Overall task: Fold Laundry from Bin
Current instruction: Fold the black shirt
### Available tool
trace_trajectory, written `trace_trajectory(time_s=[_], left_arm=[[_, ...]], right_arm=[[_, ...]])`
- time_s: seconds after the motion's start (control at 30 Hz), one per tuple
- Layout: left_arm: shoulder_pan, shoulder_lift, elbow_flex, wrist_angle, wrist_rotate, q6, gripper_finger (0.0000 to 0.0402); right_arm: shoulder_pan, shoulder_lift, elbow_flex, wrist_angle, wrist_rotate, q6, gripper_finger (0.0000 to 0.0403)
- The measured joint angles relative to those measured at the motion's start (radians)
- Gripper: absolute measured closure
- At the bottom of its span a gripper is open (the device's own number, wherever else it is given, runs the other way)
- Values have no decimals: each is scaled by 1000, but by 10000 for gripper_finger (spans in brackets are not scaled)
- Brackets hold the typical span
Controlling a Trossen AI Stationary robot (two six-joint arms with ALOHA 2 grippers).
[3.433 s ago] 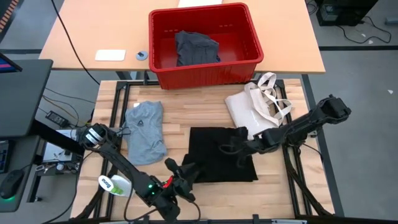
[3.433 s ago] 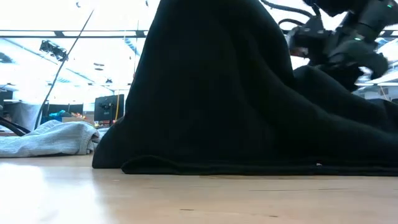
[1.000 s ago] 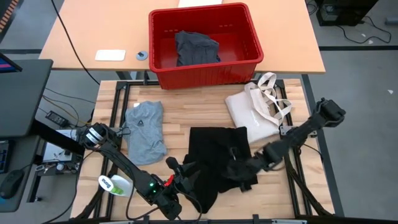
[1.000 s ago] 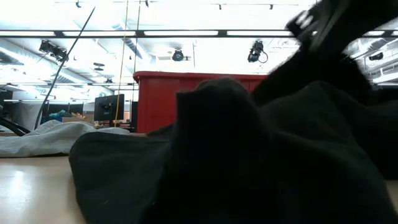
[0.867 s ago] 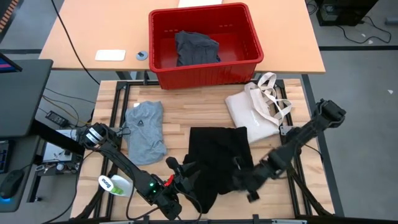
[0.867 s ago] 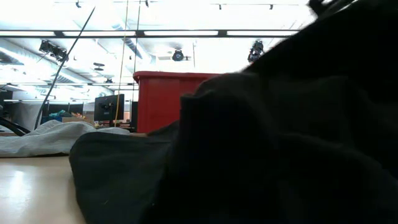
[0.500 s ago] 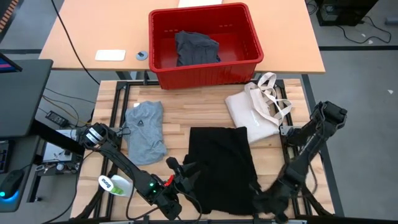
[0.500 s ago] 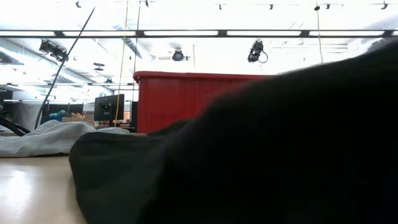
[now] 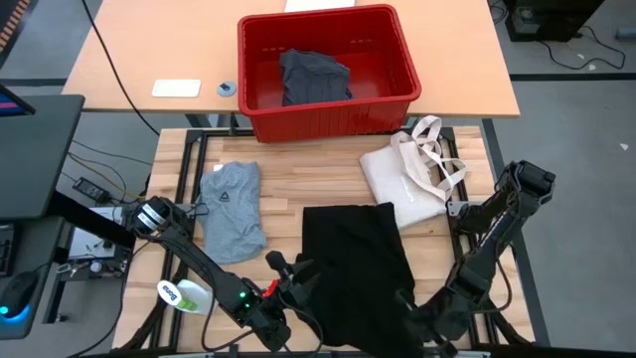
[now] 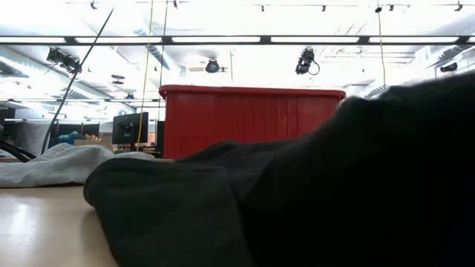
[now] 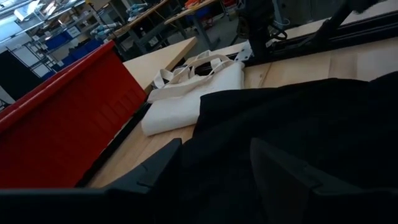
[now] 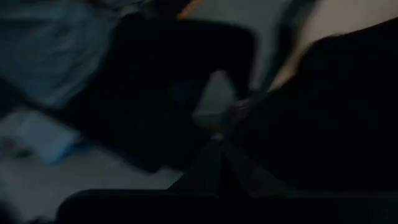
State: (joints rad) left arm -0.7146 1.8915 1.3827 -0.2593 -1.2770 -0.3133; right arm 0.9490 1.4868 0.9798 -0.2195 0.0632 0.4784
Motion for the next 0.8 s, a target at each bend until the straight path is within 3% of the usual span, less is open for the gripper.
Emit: trace_trajectory(time_s=[0.1, 0.17, 0.27, 0.37, 0.57, 0.8], left_arm=[[2, 0, 0, 4, 74, -20, 209], [16, 2, 0, 41, 232, -16, 209], [56, 49, 0, 237, 507, 24, 209], [99, 114, 2, 334, 706, 57, 209], [195, 106, 14, 126, 664, -17, 209], [394, 71, 14, -78, 666, -34, 209]], right_arm=[[-5, 0, 0, 0, 120, -37, 365], [-4, 0, 0, -2, 155, -40, 339], [-3, 0, 0, -20, 183, -28, 301], [-3, 0, 0, -103, 229, -6, 271], [-7, 0, 0, -467, 391, 282, 255], [-48, -118, 0, -700, 447, 312, 257]])
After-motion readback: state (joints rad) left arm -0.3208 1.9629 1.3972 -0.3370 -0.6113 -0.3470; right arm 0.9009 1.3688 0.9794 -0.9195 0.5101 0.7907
